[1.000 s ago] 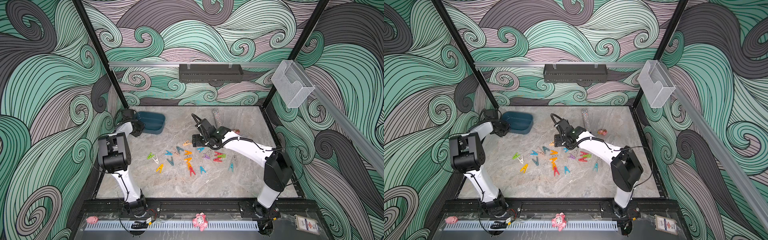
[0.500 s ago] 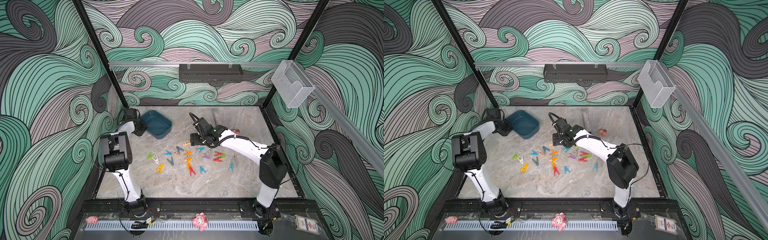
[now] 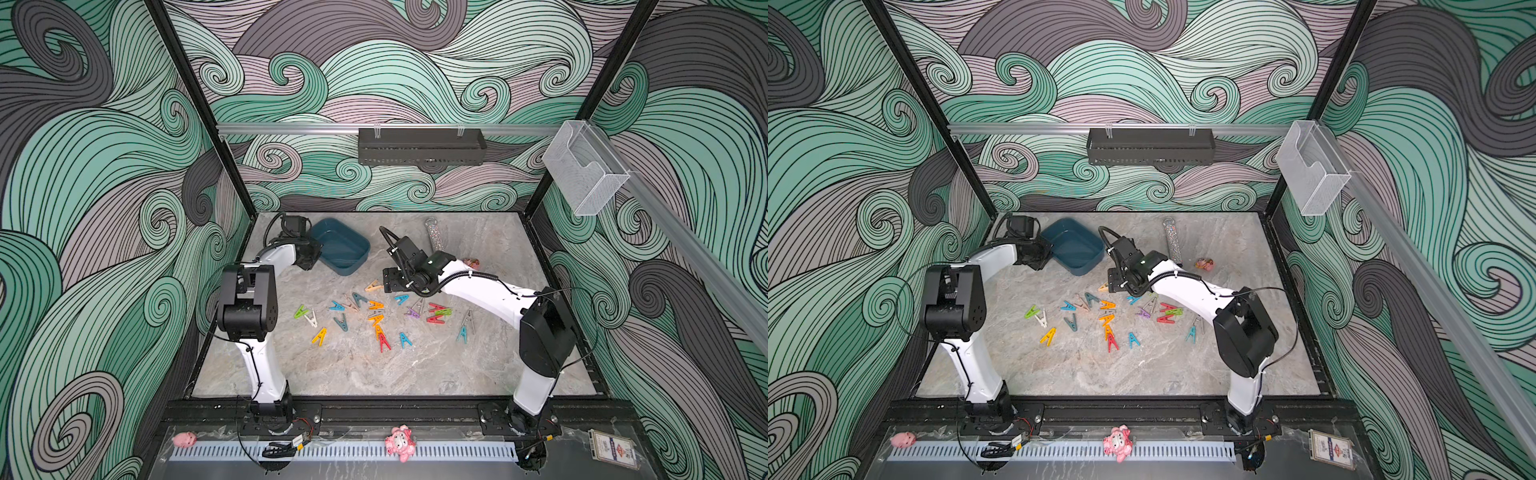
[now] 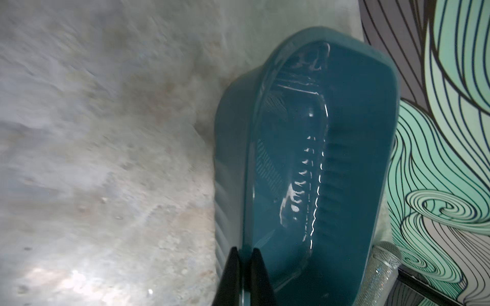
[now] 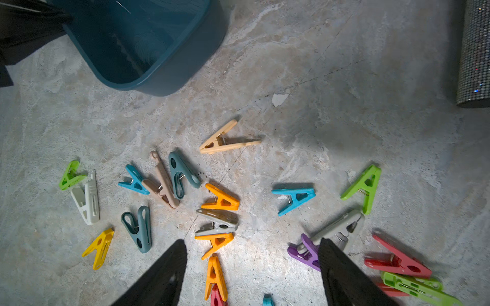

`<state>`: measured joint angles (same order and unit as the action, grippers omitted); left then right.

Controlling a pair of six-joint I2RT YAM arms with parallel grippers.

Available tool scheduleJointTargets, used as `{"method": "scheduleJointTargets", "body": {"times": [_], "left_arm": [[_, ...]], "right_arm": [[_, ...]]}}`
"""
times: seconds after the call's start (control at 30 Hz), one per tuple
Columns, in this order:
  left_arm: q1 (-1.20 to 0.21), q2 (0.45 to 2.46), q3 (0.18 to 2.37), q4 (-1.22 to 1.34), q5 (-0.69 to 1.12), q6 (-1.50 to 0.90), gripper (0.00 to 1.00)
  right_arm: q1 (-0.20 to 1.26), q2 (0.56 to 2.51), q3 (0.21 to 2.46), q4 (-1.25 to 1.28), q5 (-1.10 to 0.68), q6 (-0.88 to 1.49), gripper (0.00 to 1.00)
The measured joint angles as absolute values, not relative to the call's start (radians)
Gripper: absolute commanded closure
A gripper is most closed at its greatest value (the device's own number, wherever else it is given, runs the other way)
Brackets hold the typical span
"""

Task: Put the clothespins into the storage box
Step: Move the storage box to the center of the board.

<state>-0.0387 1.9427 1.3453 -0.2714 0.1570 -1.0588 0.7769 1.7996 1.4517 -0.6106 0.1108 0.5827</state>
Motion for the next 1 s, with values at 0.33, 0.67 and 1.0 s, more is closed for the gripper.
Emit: {"method": "scheduleJointTargets", "body": {"times": [0.33,0.67,1.0], "left_arm": [[-0.244,1.963,1.334,-0.172,0.059,-1.278,0.93],[-0.321,1.961,1.312,-0.141,0.026,-1.353,0.63],[-0.321,1.801,1.312,-0.283,0.020,-1.170,0.45]], "right_arm": [[0.691,1.705,1.356,-0.611,0.143,0.579,0.21],[0.661,1.684,1.332,-0.611,0.158,0.575,0.22],[0.649,1.674,1.315,-0.611,0.163,0.567,0.23]]}}
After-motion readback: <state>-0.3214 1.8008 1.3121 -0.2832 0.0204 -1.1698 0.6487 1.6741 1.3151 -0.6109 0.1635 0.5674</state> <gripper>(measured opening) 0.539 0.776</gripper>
